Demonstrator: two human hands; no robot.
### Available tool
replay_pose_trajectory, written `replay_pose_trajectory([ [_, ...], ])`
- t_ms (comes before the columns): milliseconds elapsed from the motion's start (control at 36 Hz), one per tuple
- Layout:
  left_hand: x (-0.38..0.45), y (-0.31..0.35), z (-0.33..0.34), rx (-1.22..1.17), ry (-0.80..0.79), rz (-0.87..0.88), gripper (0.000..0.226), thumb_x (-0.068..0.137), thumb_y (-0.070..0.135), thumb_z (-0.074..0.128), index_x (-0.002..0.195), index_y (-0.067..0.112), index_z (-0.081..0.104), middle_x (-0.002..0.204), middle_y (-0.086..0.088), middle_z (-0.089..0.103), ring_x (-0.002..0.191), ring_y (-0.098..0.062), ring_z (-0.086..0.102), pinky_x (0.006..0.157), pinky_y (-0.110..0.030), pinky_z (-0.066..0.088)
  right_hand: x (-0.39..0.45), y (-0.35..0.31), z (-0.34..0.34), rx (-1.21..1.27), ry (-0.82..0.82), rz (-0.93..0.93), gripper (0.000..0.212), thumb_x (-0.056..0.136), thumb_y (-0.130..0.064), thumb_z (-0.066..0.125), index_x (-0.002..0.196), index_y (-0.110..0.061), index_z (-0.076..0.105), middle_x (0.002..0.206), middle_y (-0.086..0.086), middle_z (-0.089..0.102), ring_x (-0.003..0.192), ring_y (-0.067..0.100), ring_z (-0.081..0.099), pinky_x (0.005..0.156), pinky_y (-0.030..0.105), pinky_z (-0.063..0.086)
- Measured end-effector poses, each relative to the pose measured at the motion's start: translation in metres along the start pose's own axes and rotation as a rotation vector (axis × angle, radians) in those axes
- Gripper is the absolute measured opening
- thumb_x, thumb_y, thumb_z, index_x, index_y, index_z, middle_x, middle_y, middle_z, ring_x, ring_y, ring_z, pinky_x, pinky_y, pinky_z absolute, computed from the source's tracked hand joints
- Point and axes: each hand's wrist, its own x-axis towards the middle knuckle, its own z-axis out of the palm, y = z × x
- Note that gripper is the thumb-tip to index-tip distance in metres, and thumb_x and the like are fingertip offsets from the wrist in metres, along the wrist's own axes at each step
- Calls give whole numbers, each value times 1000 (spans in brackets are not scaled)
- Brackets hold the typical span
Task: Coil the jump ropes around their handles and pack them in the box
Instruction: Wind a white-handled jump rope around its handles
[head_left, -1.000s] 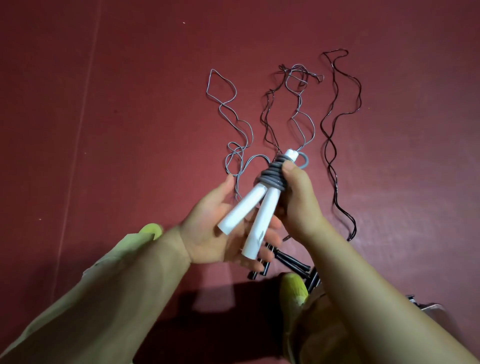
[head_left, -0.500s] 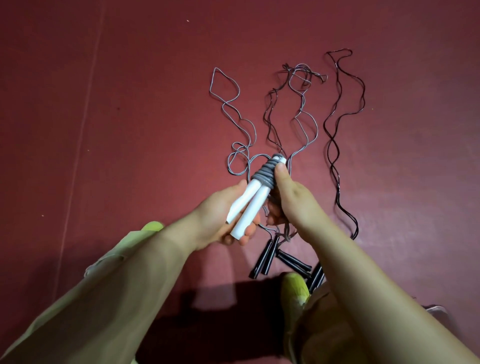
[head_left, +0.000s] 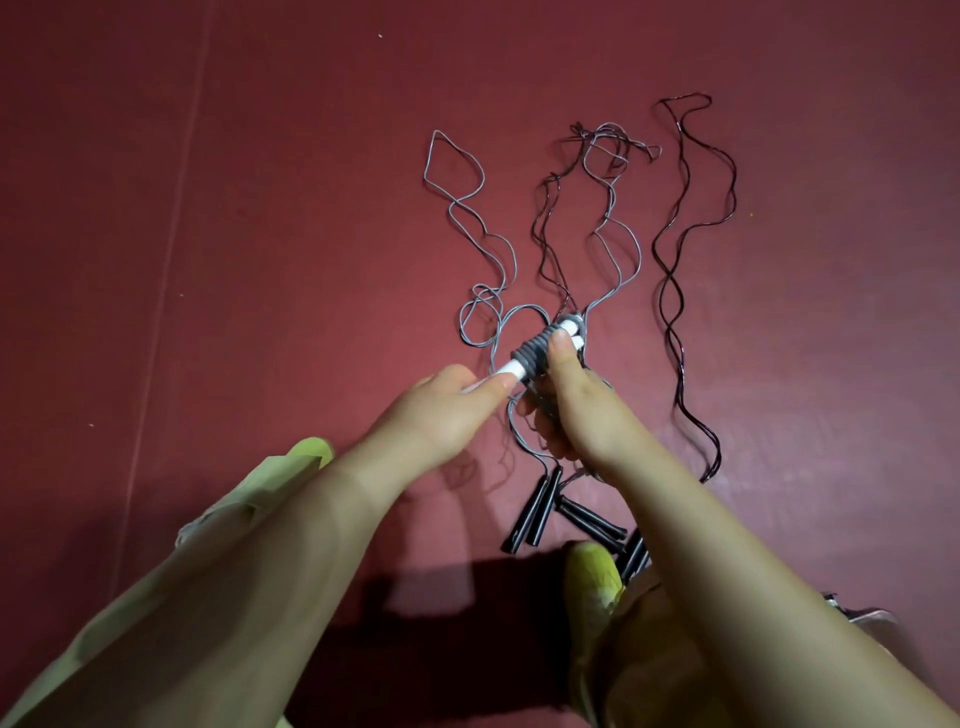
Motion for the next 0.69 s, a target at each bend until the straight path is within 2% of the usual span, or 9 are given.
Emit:
replay_pose_trajectory([
  [56,0,1,-2,21,-5,9,40,85,60,49,80,21,53,79,2,54,74,-19,48,60,-31,34,0,-2,1,39,-27,6,79,78,-80,21,70,-14,62,57,1,52,47,15,43,51,27,32],
  [167,-3,5,-2,-16,-32,36,31,79,50,65,79,23,49,76,5,51,62,-10,44,53,-29,30,-2,-3,0,70,-16,-33,61,89,-71,34,63,-18,46,57,3,39,47,14,30,51,29,24],
  [222,-3,6,-2,-22,-61,37,35,75,48,70,78,22,47,75,7,47,62,-9,42,54,-29,28,-4,-5,0,90,4,-55,56,79,-74,40,59,-21,39,54,3,32,46,15,25,52,31,20],
  [306,-4,5,-3,-160,-240,24,47,58,56,76,75,21,50,70,5,48,61,-12,43,57,-29,31,-6,-7,-2,125,14,-84,49,74,-66,41,49,-24,34,47,-4,26,43,12,22,51,31,18],
  [389,-12,6,-5,-461,-559,-64,41,64,55,66,81,18,64,76,-5,64,78,-25,59,72,-35,47,-9,-11,-2,308,8,-108,41,75,-54,43,46,-25,41,47,-5,30,46,13,26,49,27,19],
  [444,-15,8,-7,-596,-756,-119,55,71,65,49,88,16,70,87,-11,71,84,-30,67,73,-34,50,-11,-14,-3,463,-7,-114,33,73,-50,45,51,-26,51,54,2,39,53,17,34,53,29,22],
  [528,-18,12,-8,-857,-978,-175,77,71,73,33,82,9,74,77,-13,69,67,-28,66,70,-37,52,-12,-14,-5,522,-41,-122,40,72,-52,44,46,-24,57,52,7,42,50,21,36,52,31,22],
  [639,-18,15,-5,-954,-969,-232,76,78,75,27,74,9,65,62,-8,56,51,-22,53,56,-27,42,-5,-11,-4,566,-41,-110,38,69,-60,54,63,-23,52,58,6,42,54,22,37,55,35,28],
  [694,-15,15,-6,-945,-937,-252,69,76,72,27,73,12,62,61,-7,54,50,-20,49,55,-28,36,-3,-10,-2,491,-49,-87,52,60,-75,58,68,-24,57,73,12,47,67,28,40,61,49,34],
])
